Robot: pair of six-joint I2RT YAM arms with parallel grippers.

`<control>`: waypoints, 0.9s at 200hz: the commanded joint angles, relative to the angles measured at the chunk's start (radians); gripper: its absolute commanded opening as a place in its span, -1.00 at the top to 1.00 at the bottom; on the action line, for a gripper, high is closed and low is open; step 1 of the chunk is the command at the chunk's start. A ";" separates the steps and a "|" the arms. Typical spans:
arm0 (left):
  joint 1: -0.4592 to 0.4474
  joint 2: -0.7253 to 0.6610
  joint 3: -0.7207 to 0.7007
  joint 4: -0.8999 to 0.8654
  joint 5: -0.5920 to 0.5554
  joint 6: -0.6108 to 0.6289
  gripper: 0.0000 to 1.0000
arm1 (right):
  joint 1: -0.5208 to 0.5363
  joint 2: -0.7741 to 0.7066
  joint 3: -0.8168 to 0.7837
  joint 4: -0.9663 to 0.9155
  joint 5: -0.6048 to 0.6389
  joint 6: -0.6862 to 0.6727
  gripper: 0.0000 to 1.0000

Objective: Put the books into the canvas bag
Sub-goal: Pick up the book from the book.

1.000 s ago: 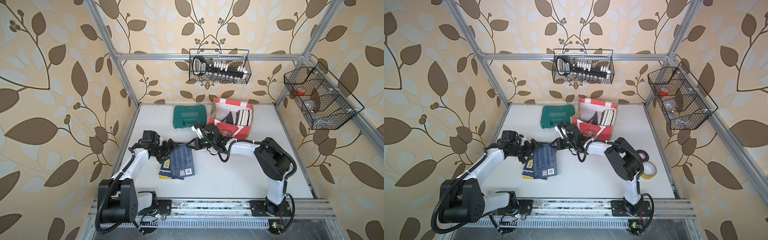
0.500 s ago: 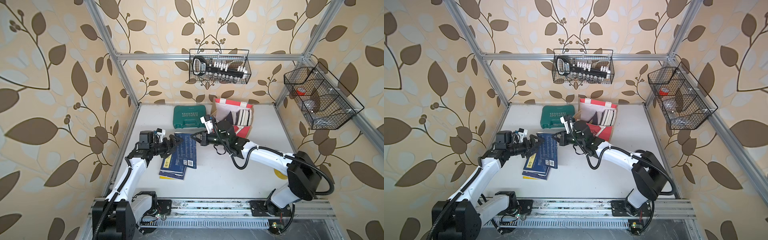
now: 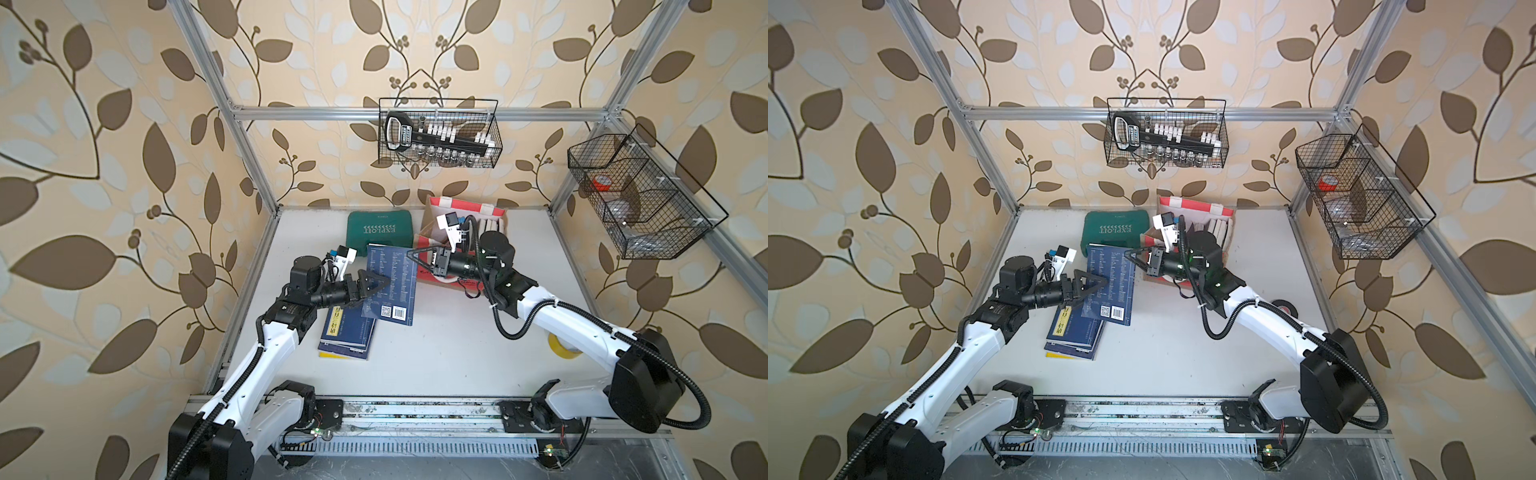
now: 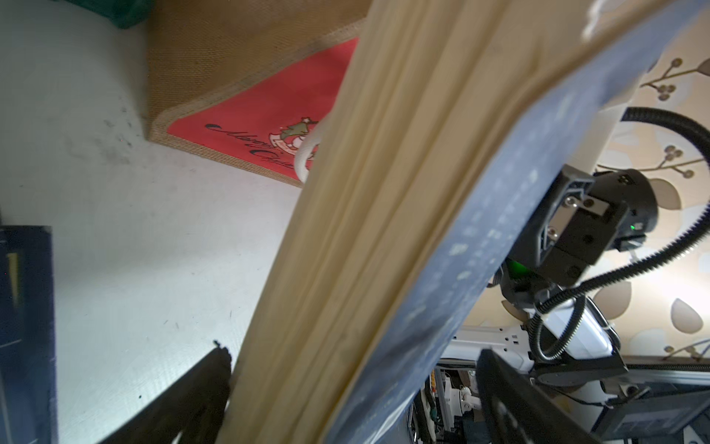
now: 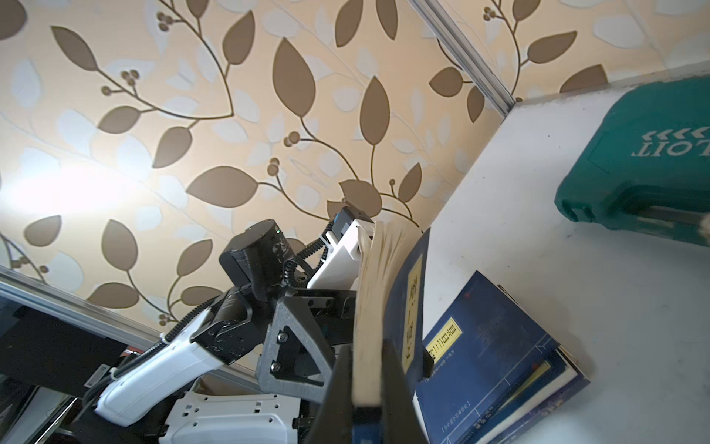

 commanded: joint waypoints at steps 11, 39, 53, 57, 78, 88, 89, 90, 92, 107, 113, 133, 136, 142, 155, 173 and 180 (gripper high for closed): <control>-0.073 -0.023 0.050 0.085 0.069 -0.010 -0.98 | -0.073 -0.049 -0.024 0.212 -0.138 0.122 1.00; -0.128 -0.001 0.060 0.090 0.065 0.001 -0.98 | -0.114 -0.064 -0.036 0.254 -0.185 0.172 1.00; -0.147 0.001 0.060 0.107 0.066 -0.002 -0.98 | -0.127 -0.071 -0.044 0.266 -0.187 0.182 1.00; -0.152 0.001 0.060 0.114 0.068 -0.003 -0.98 | -0.131 -0.072 -0.047 0.266 -0.185 0.183 1.00; -0.162 -0.005 0.069 0.119 0.073 -0.005 -0.70 | -0.159 -0.084 -0.071 0.260 -0.169 0.181 1.00; -0.162 -0.011 0.075 0.116 0.081 -0.002 -0.56 | -0.174 -0.095 -0.092 0.260 -0.153 0.183 1.00; -0.162 -0.012 0.075 0.115 0.081 -0.002 -0.55 | -0.177 -0.096 -0.093 0.260 -0.153 0.183 1.00; -0.162 -0.012 0.076 0.114 0.081 -0.001 -0.54 | -0.180 -0.097 -0.095 0.260 -0.153 0.183 1.00; -0.162 -0.013 0.077 0.113 0.082 0.001 -0.51 | -0.183 -0.099 -0.098 0.260 -0.151 0.182 1.00; -0.162 -0.024 0.080 0.113 0.089 0.001 -0.34 | -0.201 -0.112 -0.115 0.258 -0.151 0.174 1.00; -0.163 -0.027 0.080 0.118 0.095 -0.003 -0.26 | -0.208 -0.115 -0.118 0.255 -0.150 0.172 1.00; -0.163 -0.033 0.084 0.125 0.101 -0.009 0.13 | -0.216 -0.117 -0.119 0.223 -0.153 0.149 1.00; -0.163 -0.033 0.086 0.123 0.101 -0.009 0.20 | -0.216 -0.118 -0.119 0.218 -0.154 0.146 1.00; -0.163 -0.032 0.090 0.117 0.102 -0.006 0.35 | -0.216 -0.119 -0.121 0.213 -0.156 0.142 1.00; -0.163 -0.030 0.101 0.098 0.102 0.005 0.64 | -0.218 -0.120 -0.125 0.210 -0.163 0.136 1.00; -0.164 -0.028 0.108 0.081 0.104 0.018 0.83 | -0.219 -0.127 -0.134 0.205 -0.172 0.126 1.00; -0.164 -0.028 0.111 0.074 0.106 0.022 0.88 | -0.220 -0.128 -0.134 0.205 -0.182 0.125 1.00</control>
